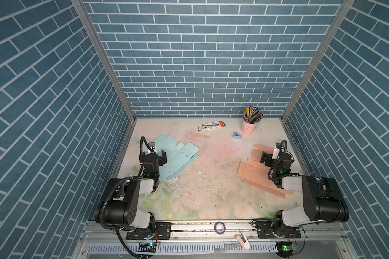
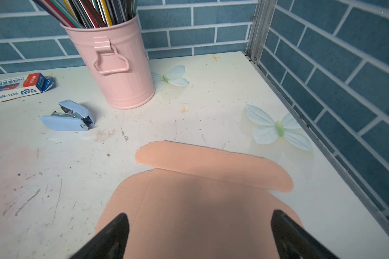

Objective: Fold the paper box
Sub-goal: 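Reach both grippers toward the light-blue box blank from either side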

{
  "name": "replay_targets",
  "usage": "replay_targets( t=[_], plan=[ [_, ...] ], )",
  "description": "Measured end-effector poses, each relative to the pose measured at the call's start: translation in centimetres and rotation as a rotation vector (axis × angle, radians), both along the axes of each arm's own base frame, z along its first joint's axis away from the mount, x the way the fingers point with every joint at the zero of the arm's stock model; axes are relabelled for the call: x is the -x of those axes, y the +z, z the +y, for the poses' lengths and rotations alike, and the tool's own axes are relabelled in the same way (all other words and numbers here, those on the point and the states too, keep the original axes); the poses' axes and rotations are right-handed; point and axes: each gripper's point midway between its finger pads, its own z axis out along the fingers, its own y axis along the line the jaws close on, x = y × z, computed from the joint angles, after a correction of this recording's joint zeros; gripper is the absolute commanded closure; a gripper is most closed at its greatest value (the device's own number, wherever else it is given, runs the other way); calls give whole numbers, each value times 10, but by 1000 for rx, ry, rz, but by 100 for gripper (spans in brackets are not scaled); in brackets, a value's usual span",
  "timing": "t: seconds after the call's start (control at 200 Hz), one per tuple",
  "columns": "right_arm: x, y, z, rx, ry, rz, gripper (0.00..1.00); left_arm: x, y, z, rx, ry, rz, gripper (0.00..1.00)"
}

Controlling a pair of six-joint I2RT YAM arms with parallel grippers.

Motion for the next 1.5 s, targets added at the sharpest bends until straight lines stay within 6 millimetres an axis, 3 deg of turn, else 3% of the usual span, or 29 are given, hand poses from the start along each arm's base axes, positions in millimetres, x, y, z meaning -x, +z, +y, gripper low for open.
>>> replay_targets(
  t=[0.4,0.56,0.72,0.86,1.05,1.245,1.5],
  plan=[
    [1,43,5,25,-19,29,1,16,47,-11,30,-48,-46,1],
    [7,73,25,-10,-21,40,1,11,73,-27,152,-47,-33,1],
    [18,95,61,-107,22,52,1,6,91,-45,311,-78,27,1],
    [30,83,107,-179,110,158,1,10,66,-71,436,-152,194,1],
    [44,57,171,-228,265,317,1,24,8,-114,528,-231,458,1],
    [57,41,197,-271,330,399,1,37,-33,-143,564,-267,612,1],
    [65,31,215,-303,382,453,1,61,-64,-168,567,-312,712,1]
  ],
)
